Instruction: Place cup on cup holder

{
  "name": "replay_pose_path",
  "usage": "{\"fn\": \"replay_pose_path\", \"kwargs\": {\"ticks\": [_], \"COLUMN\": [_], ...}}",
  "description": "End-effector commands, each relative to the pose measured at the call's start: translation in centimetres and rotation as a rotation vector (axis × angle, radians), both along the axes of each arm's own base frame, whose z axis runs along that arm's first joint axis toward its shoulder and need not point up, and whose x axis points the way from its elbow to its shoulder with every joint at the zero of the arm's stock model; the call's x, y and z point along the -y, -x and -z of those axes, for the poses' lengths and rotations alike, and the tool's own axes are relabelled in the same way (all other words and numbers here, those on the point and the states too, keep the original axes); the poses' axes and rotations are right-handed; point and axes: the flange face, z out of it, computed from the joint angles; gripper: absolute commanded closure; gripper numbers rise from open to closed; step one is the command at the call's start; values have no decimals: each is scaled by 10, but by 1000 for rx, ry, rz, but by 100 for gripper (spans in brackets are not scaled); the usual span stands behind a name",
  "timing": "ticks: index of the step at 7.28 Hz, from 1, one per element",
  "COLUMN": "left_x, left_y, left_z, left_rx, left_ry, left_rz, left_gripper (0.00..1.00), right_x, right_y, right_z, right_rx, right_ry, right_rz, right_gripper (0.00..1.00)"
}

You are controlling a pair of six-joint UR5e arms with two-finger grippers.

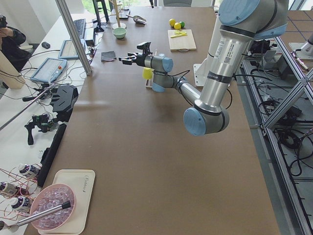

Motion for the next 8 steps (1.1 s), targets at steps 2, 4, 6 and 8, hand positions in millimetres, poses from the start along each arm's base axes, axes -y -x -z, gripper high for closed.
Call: {"fn": "replay_pose_path", "kwargs": {"ticks": [2, 4, 6, 8], "left_x": [39, 80, 116, 127], "left_y": [25, 61, 136, 208], "left_z": [-44, -68, -107, -159], "left_rx": [183, 313, 371, 391], "left_ry": [186, 365, 679, 914], "left_rz": [52, -67, -261, -199], "left_gripper": [2, 2, 2, 2], "right_x": [-6, -6, -6, -3], "right_y": [-11, -11, -11, -13], "right_z": [-8, -7, -7, 0], "right_rx": [13, 14, 13, 15], "right_ry": [-13, -14, -16, -29], "right_rz": [9, 8, 9, 5], "right_gripper": [0, 0, 0, 0]}}
